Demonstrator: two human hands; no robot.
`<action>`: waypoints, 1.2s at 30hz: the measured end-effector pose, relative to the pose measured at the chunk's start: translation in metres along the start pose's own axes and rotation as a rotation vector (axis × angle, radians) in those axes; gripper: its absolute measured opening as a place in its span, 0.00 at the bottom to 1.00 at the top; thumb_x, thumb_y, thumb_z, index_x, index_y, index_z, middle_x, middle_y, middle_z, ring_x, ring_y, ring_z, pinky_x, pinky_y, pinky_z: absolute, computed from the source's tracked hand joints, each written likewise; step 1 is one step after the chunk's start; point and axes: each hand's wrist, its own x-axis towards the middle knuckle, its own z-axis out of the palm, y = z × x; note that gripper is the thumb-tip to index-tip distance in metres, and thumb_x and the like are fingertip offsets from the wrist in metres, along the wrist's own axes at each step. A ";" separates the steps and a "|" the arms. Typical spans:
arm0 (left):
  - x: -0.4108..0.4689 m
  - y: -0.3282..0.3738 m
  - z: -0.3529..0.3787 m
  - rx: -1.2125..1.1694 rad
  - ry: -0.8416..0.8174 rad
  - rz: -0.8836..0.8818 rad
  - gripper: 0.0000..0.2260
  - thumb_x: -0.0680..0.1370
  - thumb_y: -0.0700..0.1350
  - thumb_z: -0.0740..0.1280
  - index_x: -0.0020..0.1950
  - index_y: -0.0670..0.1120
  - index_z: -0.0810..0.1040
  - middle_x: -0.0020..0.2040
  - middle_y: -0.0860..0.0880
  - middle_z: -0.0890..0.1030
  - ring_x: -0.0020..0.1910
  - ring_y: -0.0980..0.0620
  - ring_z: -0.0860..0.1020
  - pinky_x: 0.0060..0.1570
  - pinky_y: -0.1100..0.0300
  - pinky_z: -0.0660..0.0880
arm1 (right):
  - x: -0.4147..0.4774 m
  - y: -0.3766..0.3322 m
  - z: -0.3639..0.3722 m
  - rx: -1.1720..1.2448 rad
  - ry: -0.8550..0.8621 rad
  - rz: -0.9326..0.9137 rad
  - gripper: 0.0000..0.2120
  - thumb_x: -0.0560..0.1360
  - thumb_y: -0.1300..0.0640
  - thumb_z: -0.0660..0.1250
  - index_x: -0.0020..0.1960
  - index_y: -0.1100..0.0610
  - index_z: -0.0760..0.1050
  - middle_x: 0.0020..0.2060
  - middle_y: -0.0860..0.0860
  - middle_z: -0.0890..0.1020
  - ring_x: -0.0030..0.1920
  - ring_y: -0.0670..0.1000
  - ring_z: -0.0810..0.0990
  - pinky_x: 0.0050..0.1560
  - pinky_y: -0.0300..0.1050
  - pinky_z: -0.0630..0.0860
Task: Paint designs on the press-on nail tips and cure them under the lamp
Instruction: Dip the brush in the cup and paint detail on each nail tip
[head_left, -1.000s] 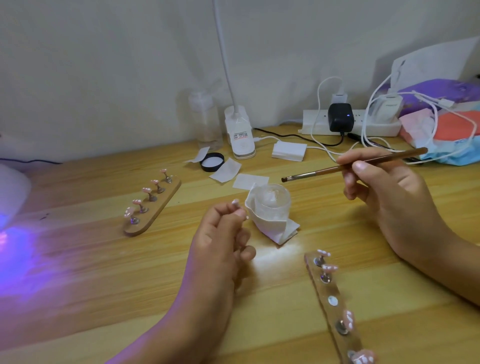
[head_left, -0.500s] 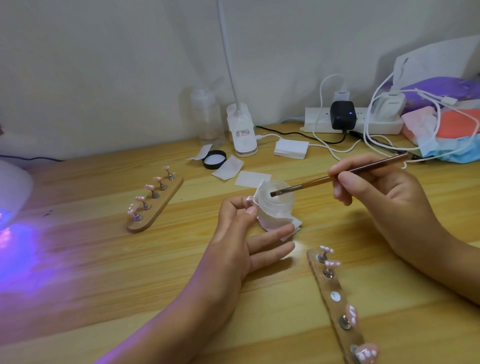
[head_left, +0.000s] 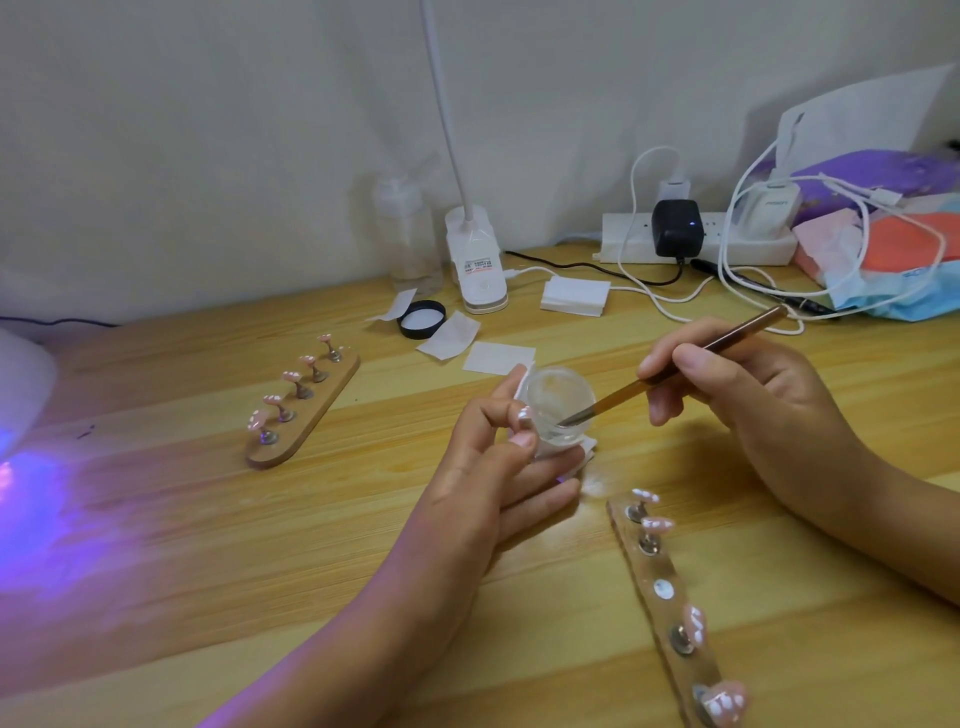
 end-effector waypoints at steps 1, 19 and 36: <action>0.000 0.000 0.000 -0.002 -0.006 0.004 0.08 0.76 0.46 0.61 0.41 0.56 0.78 0.69 0.65 0.72 0.58 0.44 0.82 0.56 0.53 0.79 | 0.000 0.000 0.000 -0.007 -0.004 -0.002 0.10 0.77 0.59 0.59 0.46 0.60 0.78 0.33 0.54 0.80 0.37 0.51 0.78 0.45 0.44 0.74; 0.001 -0.003 -0.001 0.041 -0.038 0.032 0.08 0.77 0.47 0.61 0.48 0.56 0.80 0.69 0.65 0.72 0.59 0.45 0.81 0.60 0.54 0.77 | -0.008 0.001 0.007 -0.468 -0.113 -0.472 0.10 0.84 0.49 0.53 0.52 0.51 0.70 0.44 0.45 0.74 0.47 0.46 0.73 0.52 0.42 0.68; 0.004 0.004 -0.005 -0.204 0.023 -0.078 0.11 0.78 0.44 0.63 0.59 0.42 0.71 0.61 0.50 0.82 0.55 0.37 0.82 0.54 0.50 0.80 | -0.003 0.005 0.000 -0.127 -0.006 -0.208 0.08 0.80 0.56 0.55 0.49 0.54 0.74 0.40 0.51 0.74 0.41 0.45 0.73 0.47 0.33 0.70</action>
